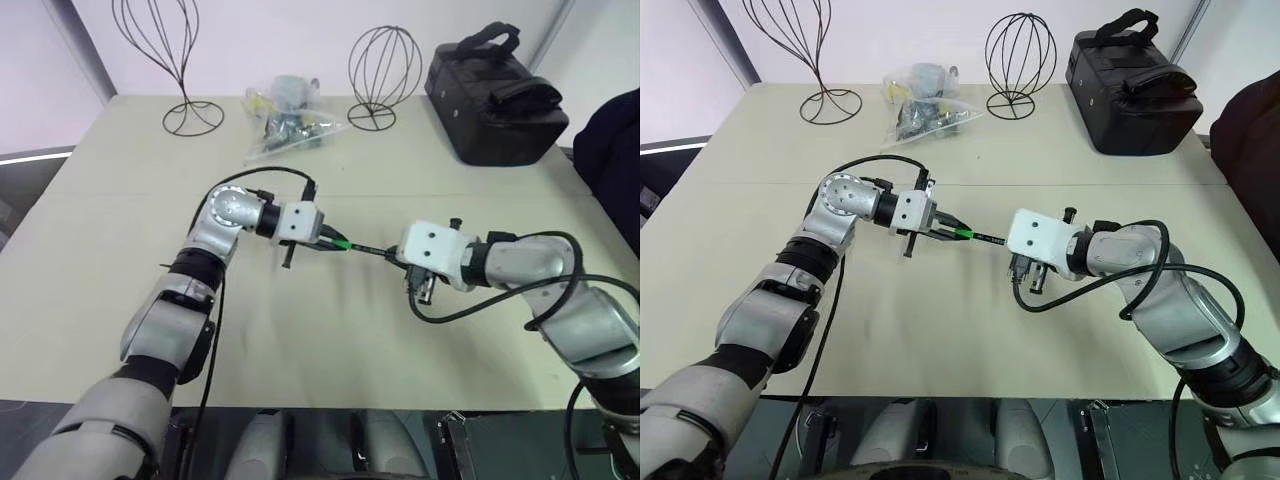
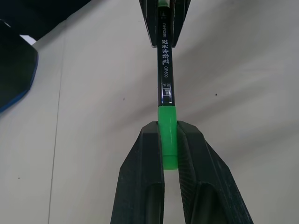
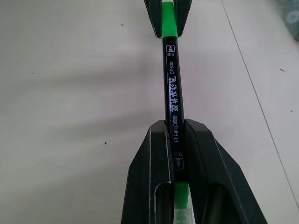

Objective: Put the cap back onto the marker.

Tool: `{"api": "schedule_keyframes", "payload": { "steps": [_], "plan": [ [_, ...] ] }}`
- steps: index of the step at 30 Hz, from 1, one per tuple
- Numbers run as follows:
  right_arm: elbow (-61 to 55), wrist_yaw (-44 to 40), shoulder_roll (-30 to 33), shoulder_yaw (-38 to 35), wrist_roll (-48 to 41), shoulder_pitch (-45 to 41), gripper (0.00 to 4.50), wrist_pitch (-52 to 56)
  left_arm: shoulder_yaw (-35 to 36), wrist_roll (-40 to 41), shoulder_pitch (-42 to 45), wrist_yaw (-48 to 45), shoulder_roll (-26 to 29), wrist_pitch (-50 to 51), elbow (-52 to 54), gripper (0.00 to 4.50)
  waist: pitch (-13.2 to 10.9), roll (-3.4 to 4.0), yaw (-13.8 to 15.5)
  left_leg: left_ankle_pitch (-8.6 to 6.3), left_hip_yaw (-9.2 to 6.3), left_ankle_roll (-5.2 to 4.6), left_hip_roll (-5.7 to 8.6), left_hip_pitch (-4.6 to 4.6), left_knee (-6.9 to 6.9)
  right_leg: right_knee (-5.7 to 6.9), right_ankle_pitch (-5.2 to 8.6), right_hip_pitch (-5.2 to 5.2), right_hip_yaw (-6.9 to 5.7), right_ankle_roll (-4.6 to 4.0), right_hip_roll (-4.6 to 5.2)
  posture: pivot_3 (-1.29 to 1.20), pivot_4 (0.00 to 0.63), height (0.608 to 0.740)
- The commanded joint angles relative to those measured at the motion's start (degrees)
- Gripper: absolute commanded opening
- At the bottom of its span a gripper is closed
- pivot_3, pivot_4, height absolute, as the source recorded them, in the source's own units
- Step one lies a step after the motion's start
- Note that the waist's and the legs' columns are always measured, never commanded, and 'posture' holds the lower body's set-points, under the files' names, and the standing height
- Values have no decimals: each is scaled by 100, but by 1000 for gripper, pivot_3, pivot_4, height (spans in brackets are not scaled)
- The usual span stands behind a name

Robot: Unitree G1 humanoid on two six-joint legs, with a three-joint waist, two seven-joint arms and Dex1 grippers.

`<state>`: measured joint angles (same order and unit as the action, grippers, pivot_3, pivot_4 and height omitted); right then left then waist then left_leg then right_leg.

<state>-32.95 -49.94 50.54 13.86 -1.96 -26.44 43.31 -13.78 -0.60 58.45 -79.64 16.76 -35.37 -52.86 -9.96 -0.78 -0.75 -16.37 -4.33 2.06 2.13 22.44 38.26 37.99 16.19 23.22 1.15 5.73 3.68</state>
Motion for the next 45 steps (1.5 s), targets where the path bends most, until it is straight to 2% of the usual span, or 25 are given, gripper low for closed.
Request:
{"api": "schedule_keyframes", "payload": {
  "steps": [1,18,23,25,27,33,38,41,43,45],
  "plan": [
    [-204,-2,-196,90,-59,-235,72,-129,48,317,80,41,-349,-29,479,0,0,0,-1,0,0,0,0,0,0,0,0,0,0,0,0,0,150,740],
    [-225,-104,-154,-6,13,-141,72,-110,64,291,13,-132,-281,148,632,0,0,0,-1,0,0,0,0,0,0,0,0,0,0,0,0,0,150,740],
    [-195,-138,-42,-137,-3,-80,0,-157,85,341,-35,-264,-181,355,779,2295,-1,-1,16,0,-4,0,-2,4,1,-2,0,-1,-3,0,5,0,150,740],
    [-175,-143,4,-180,-1,-41,0,-192,92,378,-84,-299,-126,438,882,3470,0,-1,-20,0,-2,0,0,4,1,-2,0,0,-1,0,5,0,150,740],
    [-136,-150,72,-251,-11,3,0,-227,89,430,-146,-388,-2,539,1037,4440,0,0,-33,0,-1,0,0,2,-1,-1,0,3,0,0,-3,0,150,740],
    [-17,-163,310,-567,-20,261,0,-356,174,655,-357,-506,386,1070,1640,4440,0,0,-5,0,-2,0,-5,2,-3,0,0,5,0,-1,0,0,150,740],
    [-116,-95,340,-981,-127,601,0,-225,323,726,-580,-194,636,1593,1983,4440,0,0,10,0,-2,0,-6,3,-2,0,0,4,0,-1,1,0,150,740],
    [-319,127,212,-1276,-225,829,0,154,449,833,-755,128,686,2121,2208,4440,-1,0,9,0,-2,0,-6,3,-1,-1,0,2,1,0,3,0,150,740],
    [-519,503,-63,-1526,-256,960,0,635,629,955,-944,581,627,2765,2498,4440,0,-1,3,0,-2,0,-6,3,-1,1,0,3,2,0,2,0,150,740],
    [-770,959,-480,-1789,-267,1070,0,1323,680,799,-1214,1084,628,2997,2750,4440,1,1,-2,0,-5,0,-10,2,-2,2,0,3,2,0,0,0,150,740]
  ]
}}
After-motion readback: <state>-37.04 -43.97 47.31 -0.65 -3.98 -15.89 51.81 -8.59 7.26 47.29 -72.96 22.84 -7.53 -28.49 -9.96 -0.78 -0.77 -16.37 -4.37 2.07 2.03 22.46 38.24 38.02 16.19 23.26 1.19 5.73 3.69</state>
